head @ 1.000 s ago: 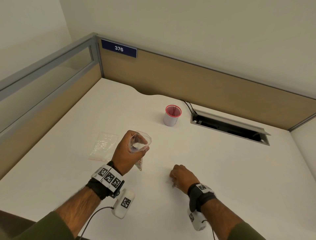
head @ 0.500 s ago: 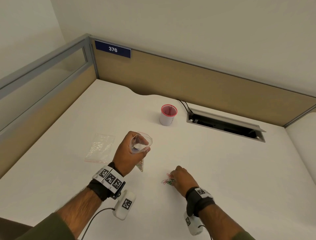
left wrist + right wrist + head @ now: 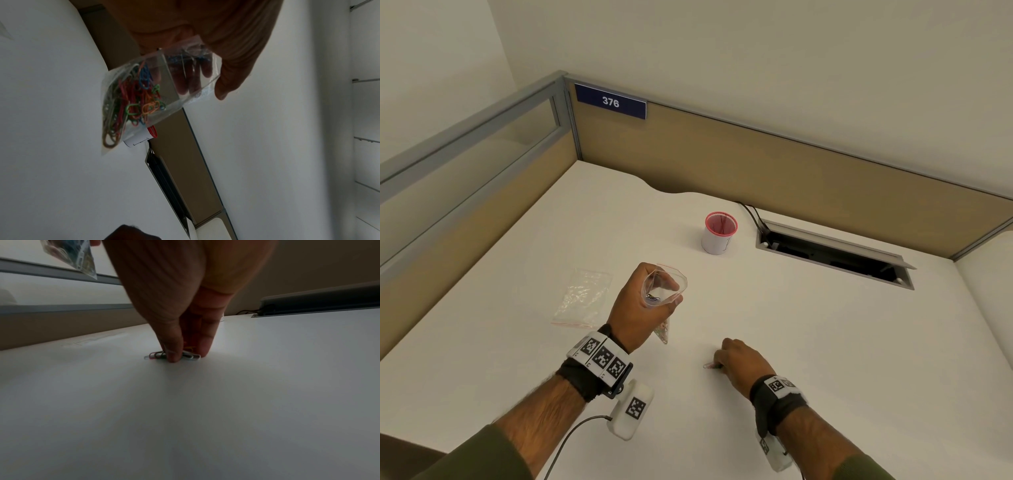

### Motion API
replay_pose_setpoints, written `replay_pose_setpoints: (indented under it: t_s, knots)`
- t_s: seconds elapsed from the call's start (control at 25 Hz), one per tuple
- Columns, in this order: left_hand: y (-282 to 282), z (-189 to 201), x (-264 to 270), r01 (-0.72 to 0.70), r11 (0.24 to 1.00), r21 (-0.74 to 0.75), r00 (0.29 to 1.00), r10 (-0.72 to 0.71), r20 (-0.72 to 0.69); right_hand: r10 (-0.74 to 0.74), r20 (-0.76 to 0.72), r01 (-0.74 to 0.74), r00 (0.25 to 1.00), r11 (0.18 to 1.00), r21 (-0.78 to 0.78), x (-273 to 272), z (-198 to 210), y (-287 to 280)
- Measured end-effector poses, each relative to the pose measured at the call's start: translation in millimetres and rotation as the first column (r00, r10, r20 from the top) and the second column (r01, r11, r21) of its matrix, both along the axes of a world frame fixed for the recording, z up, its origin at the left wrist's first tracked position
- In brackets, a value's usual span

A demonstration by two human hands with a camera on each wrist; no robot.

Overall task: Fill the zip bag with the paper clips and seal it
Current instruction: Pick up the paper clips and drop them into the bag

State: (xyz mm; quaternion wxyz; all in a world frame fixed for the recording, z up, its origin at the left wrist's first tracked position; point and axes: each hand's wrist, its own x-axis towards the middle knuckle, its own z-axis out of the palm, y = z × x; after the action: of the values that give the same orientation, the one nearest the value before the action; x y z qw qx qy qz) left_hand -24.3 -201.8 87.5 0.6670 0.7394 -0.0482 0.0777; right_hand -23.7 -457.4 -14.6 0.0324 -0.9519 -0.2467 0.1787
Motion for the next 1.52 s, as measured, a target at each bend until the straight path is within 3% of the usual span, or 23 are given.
replay_pose_setpoints:
  t_s: [0.16, 0.36, 0.44, 0.56, 0.64, 0.68, 0.72, 0.88, 1.0, 1.08, 1.2, 1.28, 1.4, 1.52]
  knots:
    - [-2, 2, 0, 0.000, 1.000, 0.001, 1.000, 0.000, 0.005, -0.072, -0.007, 0.071, 0.997, 0.997, -0.026, 6, -2, 3]
    - [-6, 4, 2, 0.009, 1.000, -0.008, 1.000, -0.009, -0.001, -0.387, -0.150, 0.410, 0.910, 0.893, 0.183, 12, 14, -10]
    - [-8, 4, 3, 0.010, 1.000, 0.002, 1.000, -0.010, -0.001, -0.469, -0.244, 0.527, 0.849, 0.787, 0.319, 10, 32, -18]
    - [-13, 1, 5, 0.017, 1.000, 0.000, 1.000, -0.017, 0.000, -0.513, -0.353, 0.615, 0.783, 0.552, 0.563, 10, 83, -19]
    - [-18, -1, 5, 0.030, 1.000, -0.005, 1.000, -0.030, -0.008, -0.461, -0.392, 0.588, 0.796, 0.434, 0.683, 13, 130, -8]
    - [-22, -1, 6, 0.035, 0.999, -0.003, 0.999, -0.035, -0.010, -0.419, -0.385, 0.550, 0.822, 0.414, 0.725, 15, 155, 0]
    - [-24, -3, 6, 0.040, 0.999, 0.002, 0.999, -0.040, -0.011, -0.374, -0.347, 0.494, 0.860, 0.436, 0.752, 16, 177, 10]
    - [-36, -2, 7, 0.059, 0.997, 0.042, 0.998, -0.059, -0.004, -0.183, -0.055, 0.166, 0.982, 0.672, 0.722, 19, 226, 51]
    - [-43, 0, 10, 0.049, 0.995, 0.082, 0.998, -0.047, -0.029, -0.029, 0.150, -0.050, 0.988, 0.866, 0.497, 25, 225, 73]
    - [-43, 0, 11, 0.021, 0.994, 0.109, 0.999, -0.018, -0.028, 0.065, 0.216, -0.131, 0.974, 0.943, 0.307, 26, 219, 82]
    - [-42, -1, 10, 0.029, 0.997, 0.074, 0.995, -0.022, -0.093, 0.156, 0.277, -0.204, 0.948, 0.967, 0.150, 22, 214, 90]
    - [-41, -2, 9, 0.022, 0.997, 0.070, 0.996, -0.015, -0.091, 0.176, 0.281, -0.224, 0.943, 0.963, 0.149, 19, 216, 92]
    - [-40, -3, 8, 0.001, 0.994, 0.105, 1.000, 0.002, -0.030, 0.118, 0.291, -0.200, 0.950, 0.941, 0.272, 21, 225, 87]
    - [-33, -2, 3, 0.013, 0.999, 0.043, 0.999, -0.012, -0.032, -0.132, 0.272, -0.020, 0.953, 0.871, 0.491, 31, 214, 57]
